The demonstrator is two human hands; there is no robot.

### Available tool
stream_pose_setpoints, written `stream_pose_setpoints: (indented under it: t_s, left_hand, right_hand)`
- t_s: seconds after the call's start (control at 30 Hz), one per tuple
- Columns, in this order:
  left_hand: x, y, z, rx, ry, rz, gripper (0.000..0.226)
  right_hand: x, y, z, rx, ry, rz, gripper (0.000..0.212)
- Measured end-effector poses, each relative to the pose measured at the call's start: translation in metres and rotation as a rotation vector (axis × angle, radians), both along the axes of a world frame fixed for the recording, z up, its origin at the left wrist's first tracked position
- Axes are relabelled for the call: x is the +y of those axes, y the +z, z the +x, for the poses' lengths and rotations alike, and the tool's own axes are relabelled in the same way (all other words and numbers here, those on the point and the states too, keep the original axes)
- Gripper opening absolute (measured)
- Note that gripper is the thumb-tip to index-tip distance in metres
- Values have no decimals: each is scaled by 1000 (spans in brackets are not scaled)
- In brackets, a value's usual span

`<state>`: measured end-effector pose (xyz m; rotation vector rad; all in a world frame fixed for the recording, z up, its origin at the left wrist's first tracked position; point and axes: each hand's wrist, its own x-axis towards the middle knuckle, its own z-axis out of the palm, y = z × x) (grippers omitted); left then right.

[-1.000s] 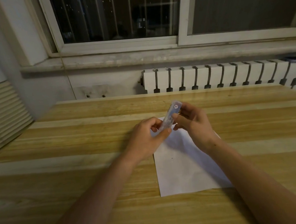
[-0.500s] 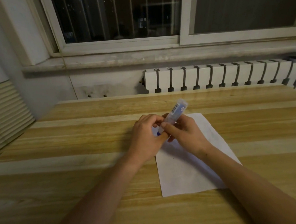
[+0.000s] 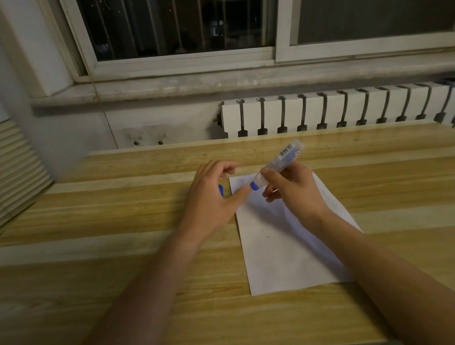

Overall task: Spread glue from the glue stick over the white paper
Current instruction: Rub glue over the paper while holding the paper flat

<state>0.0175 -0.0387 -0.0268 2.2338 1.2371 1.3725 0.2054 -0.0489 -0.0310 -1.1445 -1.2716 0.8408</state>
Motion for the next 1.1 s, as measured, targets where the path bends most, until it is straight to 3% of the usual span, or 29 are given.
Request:
stream_pose_setpoints:
  t_s: [0.13,0.23,0.33,0.63,0.8,1.1]
  left_hand:
    - [7,-2,-12,139,49,-69,16]
    - [9,-11,-12,354,90,-151,17]
    - [12,-16,-12,448,108,-195,26]
    - [19,-23,-15,561,163,-181,42]
    - [21,-26,-15,594,166,-163,47]
    - [25,-31,-14,632,169,-164,52]
  right_hand:
    - [10,-7,4,57,-77,-61,32]
    - [16,-10,5,83,-124,-86,30]
    - [22,-8,5,108,-140,-115,27]
    - [54,11,-17,66,-93,-145,9]
    - [75,7,-31,55,-124,-190,14]
    - [90,-5,-38,-245,-149,-69,28]
